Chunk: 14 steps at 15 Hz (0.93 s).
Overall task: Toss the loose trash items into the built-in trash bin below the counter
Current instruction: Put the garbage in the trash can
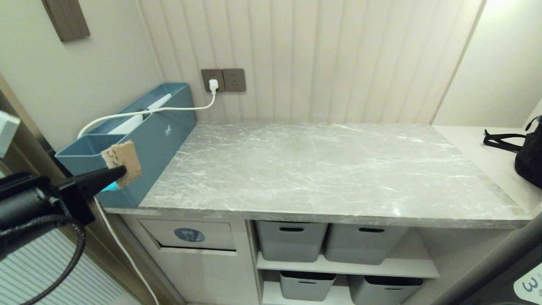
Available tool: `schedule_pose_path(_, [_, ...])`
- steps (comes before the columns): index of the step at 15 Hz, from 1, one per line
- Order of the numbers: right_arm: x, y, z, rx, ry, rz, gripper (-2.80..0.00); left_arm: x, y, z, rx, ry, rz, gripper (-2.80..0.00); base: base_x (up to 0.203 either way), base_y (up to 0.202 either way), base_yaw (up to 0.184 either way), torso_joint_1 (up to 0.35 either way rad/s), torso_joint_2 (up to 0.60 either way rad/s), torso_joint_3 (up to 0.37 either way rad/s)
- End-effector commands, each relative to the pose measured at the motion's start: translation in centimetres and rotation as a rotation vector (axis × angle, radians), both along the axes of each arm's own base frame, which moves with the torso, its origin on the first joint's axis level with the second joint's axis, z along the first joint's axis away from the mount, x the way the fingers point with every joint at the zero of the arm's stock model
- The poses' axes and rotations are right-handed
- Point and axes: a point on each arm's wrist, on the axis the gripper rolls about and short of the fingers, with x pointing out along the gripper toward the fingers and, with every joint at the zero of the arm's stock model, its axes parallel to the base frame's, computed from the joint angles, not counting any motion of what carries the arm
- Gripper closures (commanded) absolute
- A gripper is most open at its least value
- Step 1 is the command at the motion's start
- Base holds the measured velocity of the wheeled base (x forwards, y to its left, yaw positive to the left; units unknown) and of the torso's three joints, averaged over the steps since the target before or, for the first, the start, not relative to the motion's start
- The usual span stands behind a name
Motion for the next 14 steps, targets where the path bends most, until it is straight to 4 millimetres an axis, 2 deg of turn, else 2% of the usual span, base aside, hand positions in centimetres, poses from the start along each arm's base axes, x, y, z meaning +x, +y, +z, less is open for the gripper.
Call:
schedule_pose_path(1, [0.0, 0.0, 0.0, -0.001, 0.002, -0.001, 0.0, -1.4, 0.3, -0.8, -0.001, -0.002, 0.013, 0.0, 0.0, 0.0, 0.0, 0.0, 0.0, 0.0])
schedule_pose_path(6, [0.0, 0.0, 0.0, 0.03, -0.004, -0.002, 0.0, -2.3, 0.6, -4.5, 0.023, 0.115, 0.04, 0.0, 0.0, 0.0, 0.0, -0.001, 0.01, 0.007])
schedule_pose_path(8, [0.0, 0.0, 0.0, 0.087, -0.011, -0.002, 0.0, -2.6, 0.6, -5.7, 0.027, 0.156, 0.033, 0.0, 0.0, 0.0, 0.0, -0.138, 0.31, 0.154])
schedule_pose_path(11, [0.0, 0.0, -0.1, 0.415, -0.043, 0.021, 0.0, -2.4, 0.6, -6.7, 0.034, 0.207, 0.031, 0.0, 0.0, 0.0, 0.0, -0.171, 0.38, 0.2])
schedule_pose_path(14, [0.3, 0.2, -0.6, 0.94, -0.067, 0.087, 0.0, -2.1, 0.5, -6.6, 0.033, 0.208, 0.03, 0.0, 0.0, 0.0, 0.0, -0.05, 0.11, 0.064])
